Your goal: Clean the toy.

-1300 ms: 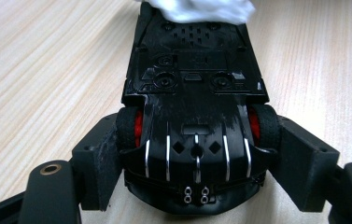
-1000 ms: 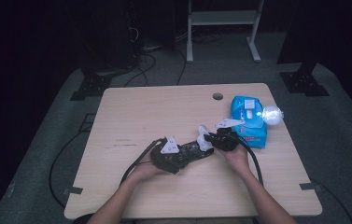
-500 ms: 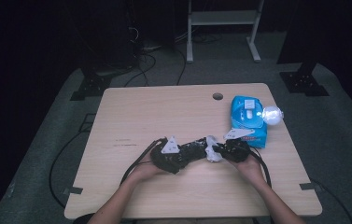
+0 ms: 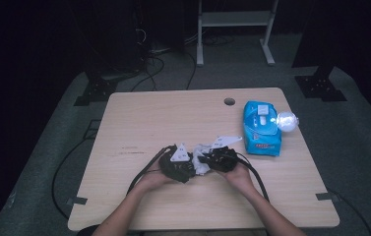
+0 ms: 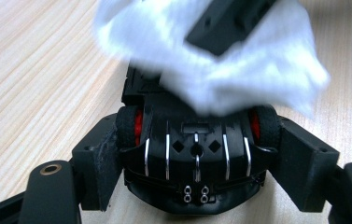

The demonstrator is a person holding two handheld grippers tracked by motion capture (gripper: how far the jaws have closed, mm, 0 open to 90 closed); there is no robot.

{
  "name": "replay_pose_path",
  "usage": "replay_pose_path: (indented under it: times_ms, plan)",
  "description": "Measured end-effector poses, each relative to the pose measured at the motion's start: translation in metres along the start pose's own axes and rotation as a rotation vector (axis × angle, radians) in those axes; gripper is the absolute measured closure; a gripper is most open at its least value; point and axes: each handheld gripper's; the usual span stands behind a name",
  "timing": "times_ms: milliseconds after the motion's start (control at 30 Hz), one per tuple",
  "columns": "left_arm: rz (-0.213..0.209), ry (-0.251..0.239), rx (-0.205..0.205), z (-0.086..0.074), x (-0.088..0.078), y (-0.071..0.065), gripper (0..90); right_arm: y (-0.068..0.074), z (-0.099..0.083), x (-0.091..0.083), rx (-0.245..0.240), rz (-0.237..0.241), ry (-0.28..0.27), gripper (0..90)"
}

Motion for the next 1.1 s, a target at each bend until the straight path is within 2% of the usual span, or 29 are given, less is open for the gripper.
replay_pose_path:
  times_ms: [67,133,200,267,400,467,500,567,633,733,800,933,1100]
  plan:
    - [-0.002,-0.004,-0.008,0.0,0.0,0.0,24.6,0.006,0.002,0.006,0.003,0.042,-0.004,81.6]
    - [-0.003,-0.005,-0.007,0.0,0.0,0.0,24.6,0.014,0.004,0.013,-0.015,0.07,-0.005,81.7]
    - [-0.004,-0.004,-0.005,0.0,0.0,0.001,24.6,0.018,0.008,0.017,-0.041,0.065,0.004,81.7]
    - [-0.003,-0.009,-0.009,0.0,0.0,0.001,24.6,0.015,0.01,0.018,-0.044,0.053,0.001,81.8]
    - [-0.003,-0.013,-0.007,0.0,0.0,0.001,24.6,0.0,0.012,0.011,-0.017,-0.017,-0.004,81.8]
    - [-0.004,-0.013,-0.007,-0.001,0.0,0.001,24.6,-0.015,0.011,0.005,-0.022,-0.08,-0.012,81.8]
    - [-0.004,-0.012,-0.005,-0.001,-0.001,0.001,24.6,-0.022,0.01,0.001,-0.006,-0.103,-0.009,81.7]
    - [-0.006,-0.015,-0.006,0.0,-0.001,0.002,24.6,-0.037,0.005,-0.007,0.043,-0.131,-0.014,81.7]
    - [-0.006,-0.022,-0.011,0.0,-0.002,0.002,24.6,-0.049,-0.001,-0.015,0.066,-0.152,-0.014,81.7]
    - [-0.008,-0.022,-0.014,0.0,-0.001,0.002,24.6,-0.061,-0.009,-0.026,0.088,-0.177,-0.011,81.6]
    - [-0.007,-0.025,-0.011,0.0,-0.002,0.002,24.6,-0.064,-0.013,-0.031,0.1,-0.177,-0.006,81.6]
    - [-0.008,-0.026,-0.014,0.0,-0.002,0.002,24.6,-0.058,-0.017,-0.033,0.092,-0.166,-0.007,81.6]
    - [-0.003,-0.025,-0.007,0.001,-0.002,0.001,24.6,-0.037,-0.012,-0.021,0.046,-0.107,-0.011,81.6]
Point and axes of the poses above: each handheld gripper's, and its own axes: x roughly forward along the jaws, z roughly out of its top, y roughly to its left, and after that the axes turned 6 degrees about x, right-handed
